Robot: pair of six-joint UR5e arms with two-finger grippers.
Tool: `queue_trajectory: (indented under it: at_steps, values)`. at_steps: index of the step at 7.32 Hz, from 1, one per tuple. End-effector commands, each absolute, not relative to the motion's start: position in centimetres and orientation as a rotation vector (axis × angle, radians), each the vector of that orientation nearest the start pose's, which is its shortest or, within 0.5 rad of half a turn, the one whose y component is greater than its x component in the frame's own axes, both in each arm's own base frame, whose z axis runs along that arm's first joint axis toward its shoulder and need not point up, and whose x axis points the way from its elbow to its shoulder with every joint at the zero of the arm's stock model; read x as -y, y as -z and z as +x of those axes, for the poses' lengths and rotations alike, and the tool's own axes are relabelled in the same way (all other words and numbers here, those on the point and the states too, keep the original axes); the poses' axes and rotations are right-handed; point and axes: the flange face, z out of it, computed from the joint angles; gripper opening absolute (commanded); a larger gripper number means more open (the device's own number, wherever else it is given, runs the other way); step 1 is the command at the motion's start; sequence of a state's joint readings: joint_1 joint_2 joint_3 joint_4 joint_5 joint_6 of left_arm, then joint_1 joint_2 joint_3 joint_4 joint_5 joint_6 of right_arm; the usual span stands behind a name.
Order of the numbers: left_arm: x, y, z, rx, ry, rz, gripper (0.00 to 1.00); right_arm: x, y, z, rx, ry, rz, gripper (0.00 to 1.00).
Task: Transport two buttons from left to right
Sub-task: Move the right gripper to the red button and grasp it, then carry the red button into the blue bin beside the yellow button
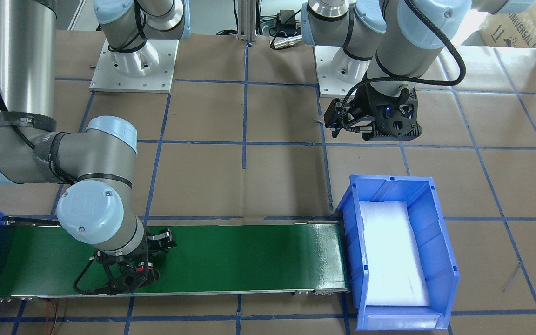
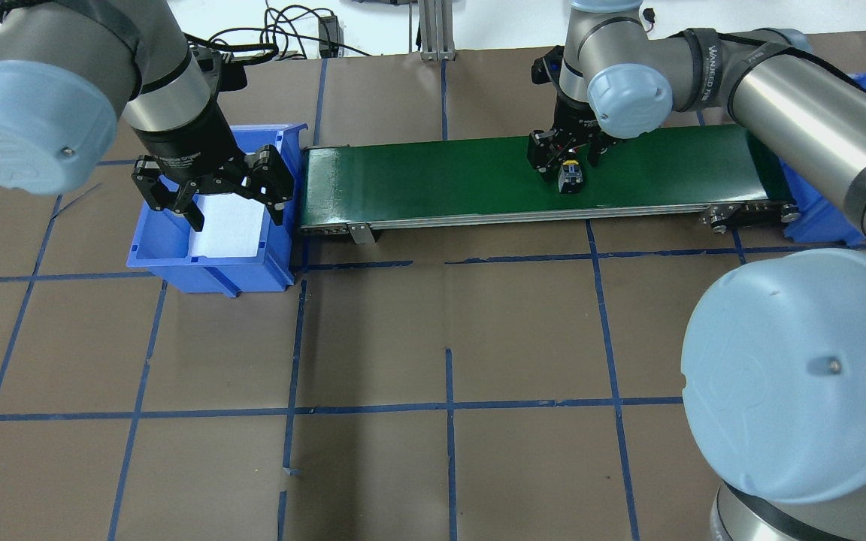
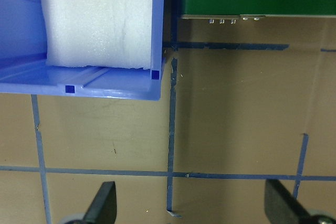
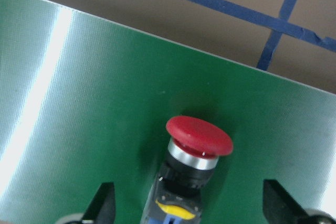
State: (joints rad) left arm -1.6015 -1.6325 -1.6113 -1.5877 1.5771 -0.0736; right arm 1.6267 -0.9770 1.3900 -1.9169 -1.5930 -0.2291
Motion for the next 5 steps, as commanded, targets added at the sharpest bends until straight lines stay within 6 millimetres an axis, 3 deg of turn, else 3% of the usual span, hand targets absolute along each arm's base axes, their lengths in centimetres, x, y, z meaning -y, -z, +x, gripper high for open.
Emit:
queue_trajectory:
  at_steps: [1, 3, 5]
  values:
    - [50.0, -43.6, -14.8, -3.123, -0.184, -0.067, 1.0, 67.8, -27.8, 15.1, -3.133, -0.159, -0.413, 0.25]
    - [50.0, -43.6, -14.8, -3.124, -0.187, -0.067, 1.0, 68.9, -30.1, 11.7, -3.147, -0.138, -0.345, 0.18]
    - [50.2, -43.6, -14.8, -3.126, -0.187, -0.069, 1.0, 71.3, -35.4, 6.6, -3.187, -0.056, -0.278, 0.14]
